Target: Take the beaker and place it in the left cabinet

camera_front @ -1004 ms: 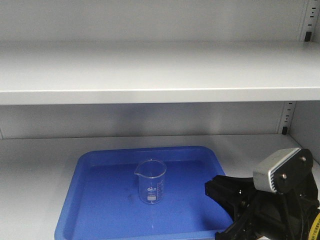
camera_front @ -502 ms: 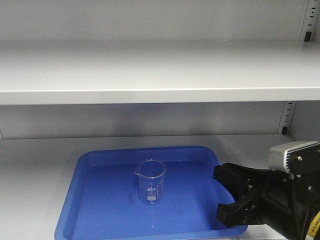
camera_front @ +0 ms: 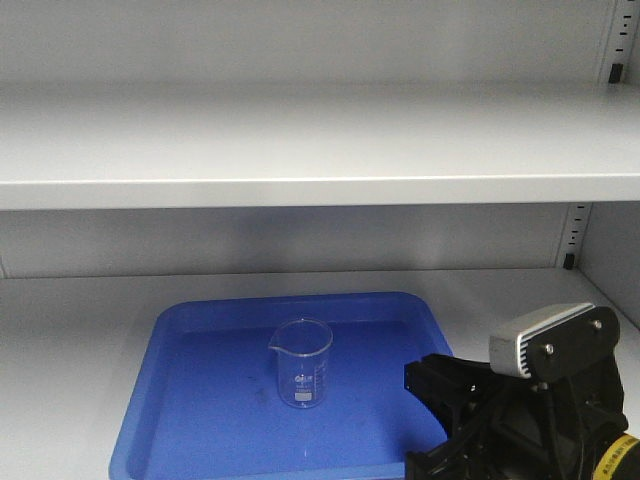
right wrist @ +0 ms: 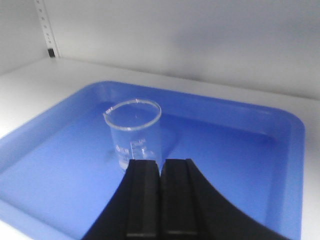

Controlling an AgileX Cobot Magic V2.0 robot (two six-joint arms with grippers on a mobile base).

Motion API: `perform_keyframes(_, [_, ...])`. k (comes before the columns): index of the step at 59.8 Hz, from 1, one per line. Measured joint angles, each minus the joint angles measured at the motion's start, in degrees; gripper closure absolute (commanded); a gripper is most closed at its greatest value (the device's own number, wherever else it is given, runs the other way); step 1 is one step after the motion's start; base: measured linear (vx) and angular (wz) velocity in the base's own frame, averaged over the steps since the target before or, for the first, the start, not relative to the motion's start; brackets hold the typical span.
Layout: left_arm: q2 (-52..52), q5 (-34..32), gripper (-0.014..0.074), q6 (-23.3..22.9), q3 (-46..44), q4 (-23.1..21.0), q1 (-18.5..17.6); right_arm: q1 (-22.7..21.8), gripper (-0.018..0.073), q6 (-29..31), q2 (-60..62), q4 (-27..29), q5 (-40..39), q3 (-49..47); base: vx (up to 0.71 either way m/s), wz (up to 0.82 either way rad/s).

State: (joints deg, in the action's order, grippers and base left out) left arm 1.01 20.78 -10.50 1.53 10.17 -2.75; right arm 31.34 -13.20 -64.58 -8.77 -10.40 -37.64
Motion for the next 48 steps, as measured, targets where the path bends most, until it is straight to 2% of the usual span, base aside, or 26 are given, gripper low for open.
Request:
perform_keyframes(22, [0.0,0.0,0.0593,0.0,0.0,0.0,0.0,0.0,0.0565,9.72,6.1,6.37,4.57,0.67,0.0,0.0])
perform_keyframes(33, [0.0,0.0,0.0593,0.0,0.0,0.0,0.0,0.0,0.0565,10.76,10.21,10.52,3.74,6.62,0.0,0.0])
perform_keyframes(48, [0.0,0.0,0.0593,0.0,0.0,0.0,0.0,0.0,0.0565,10.83,13.85,12.86,-0.66,14.34,0.0,0.0])
